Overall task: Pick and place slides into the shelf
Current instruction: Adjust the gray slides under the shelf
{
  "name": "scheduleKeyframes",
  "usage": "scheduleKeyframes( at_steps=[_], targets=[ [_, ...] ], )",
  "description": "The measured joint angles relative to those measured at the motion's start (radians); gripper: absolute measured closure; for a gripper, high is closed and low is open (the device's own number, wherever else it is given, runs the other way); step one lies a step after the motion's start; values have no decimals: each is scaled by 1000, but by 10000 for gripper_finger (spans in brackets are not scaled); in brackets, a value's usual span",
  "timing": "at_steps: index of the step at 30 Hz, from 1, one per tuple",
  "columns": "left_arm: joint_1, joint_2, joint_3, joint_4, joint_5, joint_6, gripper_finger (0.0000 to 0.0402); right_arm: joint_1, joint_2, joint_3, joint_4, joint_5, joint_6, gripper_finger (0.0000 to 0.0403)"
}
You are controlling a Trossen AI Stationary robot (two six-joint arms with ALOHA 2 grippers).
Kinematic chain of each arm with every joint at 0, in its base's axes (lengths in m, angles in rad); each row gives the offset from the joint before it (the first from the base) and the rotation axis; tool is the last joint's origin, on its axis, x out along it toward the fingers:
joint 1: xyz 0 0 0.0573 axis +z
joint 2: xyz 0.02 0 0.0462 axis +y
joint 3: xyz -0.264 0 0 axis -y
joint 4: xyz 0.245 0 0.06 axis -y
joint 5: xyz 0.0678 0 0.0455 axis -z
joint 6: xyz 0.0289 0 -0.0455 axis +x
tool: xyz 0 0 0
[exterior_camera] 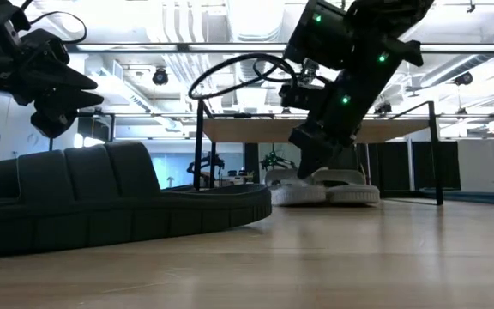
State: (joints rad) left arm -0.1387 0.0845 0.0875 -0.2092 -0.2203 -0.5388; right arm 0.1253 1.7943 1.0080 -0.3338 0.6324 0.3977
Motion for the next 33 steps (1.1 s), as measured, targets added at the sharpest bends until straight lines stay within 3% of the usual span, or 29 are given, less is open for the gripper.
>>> scheduleKeyframes(
  at_steps=[3,11,18,22,26,33],
  targets=[
    [0,0,0,0,0,0,293,0,-16,0,4,-74,-2,394],
    [0,0,0,0,0,0,293,10,-150,-2,-11,-421,-52,394],
    [0,0,0,0,0,0,293,10,-285,-49,-301,-315,-1,394],
    [0,0,0,1,0,0,293,13,-331,-142,-278,-380,18,394],
    [0,1,0,1,0,0,293,11,-345,-229,-211,-376,72,394],
    [0,0,0,2,0,0,293,4,-318,-248,-116,-260,33,394]
  ],
)
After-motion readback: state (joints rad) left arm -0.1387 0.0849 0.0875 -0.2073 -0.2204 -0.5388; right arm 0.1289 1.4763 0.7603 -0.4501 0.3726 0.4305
